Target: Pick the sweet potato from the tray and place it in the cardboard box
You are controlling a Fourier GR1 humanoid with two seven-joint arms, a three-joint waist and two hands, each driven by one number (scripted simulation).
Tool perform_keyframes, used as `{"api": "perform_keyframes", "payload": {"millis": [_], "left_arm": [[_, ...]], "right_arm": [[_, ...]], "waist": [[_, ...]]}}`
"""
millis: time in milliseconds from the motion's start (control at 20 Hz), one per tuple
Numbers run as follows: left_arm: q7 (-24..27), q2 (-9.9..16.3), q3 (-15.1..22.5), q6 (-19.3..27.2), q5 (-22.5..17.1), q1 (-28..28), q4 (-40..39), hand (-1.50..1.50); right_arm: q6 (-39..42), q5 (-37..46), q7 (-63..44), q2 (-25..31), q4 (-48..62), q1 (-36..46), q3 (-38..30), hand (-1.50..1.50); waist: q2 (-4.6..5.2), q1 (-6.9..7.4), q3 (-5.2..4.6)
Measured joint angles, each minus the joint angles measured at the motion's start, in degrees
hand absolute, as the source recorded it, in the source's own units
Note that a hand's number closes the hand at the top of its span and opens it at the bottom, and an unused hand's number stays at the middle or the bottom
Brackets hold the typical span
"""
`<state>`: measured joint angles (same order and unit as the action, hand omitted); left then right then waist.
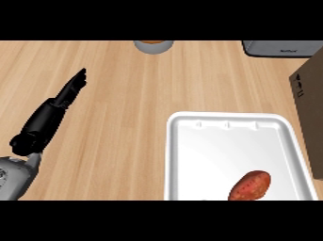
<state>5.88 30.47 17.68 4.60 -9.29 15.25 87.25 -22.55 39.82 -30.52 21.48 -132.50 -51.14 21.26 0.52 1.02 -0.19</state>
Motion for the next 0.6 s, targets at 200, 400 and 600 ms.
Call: {"api": "perform_keyframes", "payload": {"millis": [200, 400, 600], "left_arm": [[0.78, 0.06, -0.93, -0.88, 0.38, -1.14, 0.18, 0.00], [1.89, -1.08, -1.88, -2.00, 1.13, -0.88, -2.05, 0.00], [1.05, -2.12, -3.96, -3.31, 2.15, -0.02, -3.00, 0.00]], "right_arm": [[3.54, 7.85, -9.09, -2.38, 0.95, 6.55, 2.89, -1.50], [8.45, 15.10, -17.32, -5.37, 1.53, 14.13, 4.38, -1.50], [11.51, 19.07, -21.12, -7.55, 3.08, 18.47, 6.04, -1.50]], "waist": [[-0.15, -0.06, 0.04], [-0.27, -0.48, 0.07], [-0.42, -0.91, 0.14]]}}
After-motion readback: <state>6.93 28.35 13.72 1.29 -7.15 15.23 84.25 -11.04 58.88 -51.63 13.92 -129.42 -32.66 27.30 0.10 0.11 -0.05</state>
